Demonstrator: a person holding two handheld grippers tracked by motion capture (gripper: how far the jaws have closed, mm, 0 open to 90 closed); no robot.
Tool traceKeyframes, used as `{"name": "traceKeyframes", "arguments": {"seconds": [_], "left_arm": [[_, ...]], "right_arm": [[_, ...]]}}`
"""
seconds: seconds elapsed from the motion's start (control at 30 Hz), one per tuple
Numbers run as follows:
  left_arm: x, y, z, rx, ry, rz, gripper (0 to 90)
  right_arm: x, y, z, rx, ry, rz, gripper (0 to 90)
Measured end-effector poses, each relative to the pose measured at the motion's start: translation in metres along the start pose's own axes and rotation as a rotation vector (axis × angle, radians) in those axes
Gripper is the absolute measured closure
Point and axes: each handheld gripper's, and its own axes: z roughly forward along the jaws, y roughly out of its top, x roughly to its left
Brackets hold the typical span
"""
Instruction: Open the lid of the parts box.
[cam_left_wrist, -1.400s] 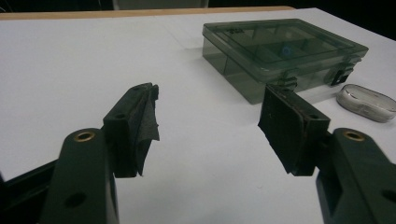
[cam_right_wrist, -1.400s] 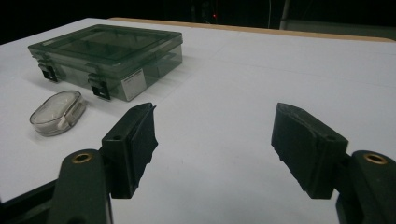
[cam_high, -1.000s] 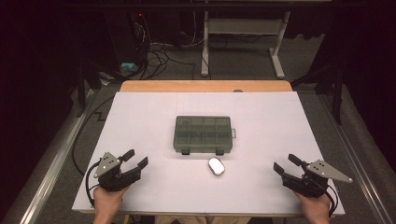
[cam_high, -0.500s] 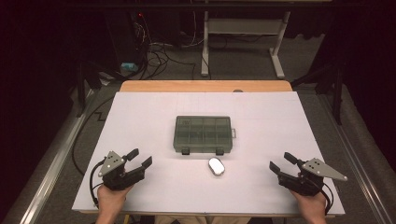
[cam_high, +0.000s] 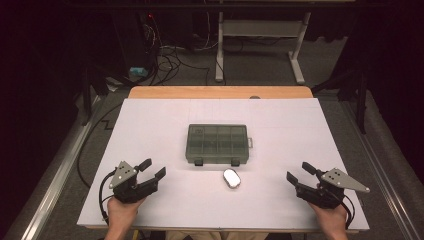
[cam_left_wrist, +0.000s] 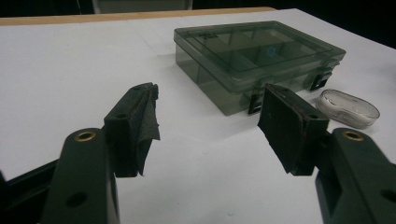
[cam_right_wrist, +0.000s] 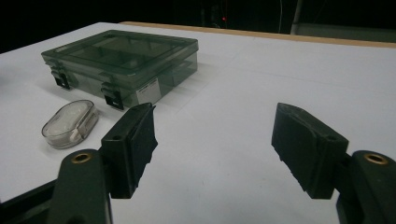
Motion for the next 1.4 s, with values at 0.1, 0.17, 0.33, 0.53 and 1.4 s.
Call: {"name": "traceKeyframes", "arguments": {"seconds": [0.1,0.17,0.33,0.53,1.4], "left_arm": [[-0.001,0.0,0.002,-0.004,-0.003,0.001,37.2],[-0.001,0.001,0.002,0.001,-0.006,0.002,37.2],[-0.003,0.001,0.004,-0.002,-0.01,0.004,37.2],[-0.003,0.002,0.004,-0.002,-0.01,-0.004,37.3],[-0.01,0.005,0.012,0.0,-0.04,0.009,36.8]], "right_arm": [[0.001,0.001,0.001,-0.001,0.004,0.001,30.3],[0.002,0.001,0.002,-0.004,0.008,-0.001,30.3],[0.003,0.002,0.003,-0.004,0.008,-0.004,30.4],[0.007,0.004,0.005,-0.008,0.008,-0.027,30.4],[0.026,0.012,0.028,-0.012,0.084,-0.046,31.6]]}}
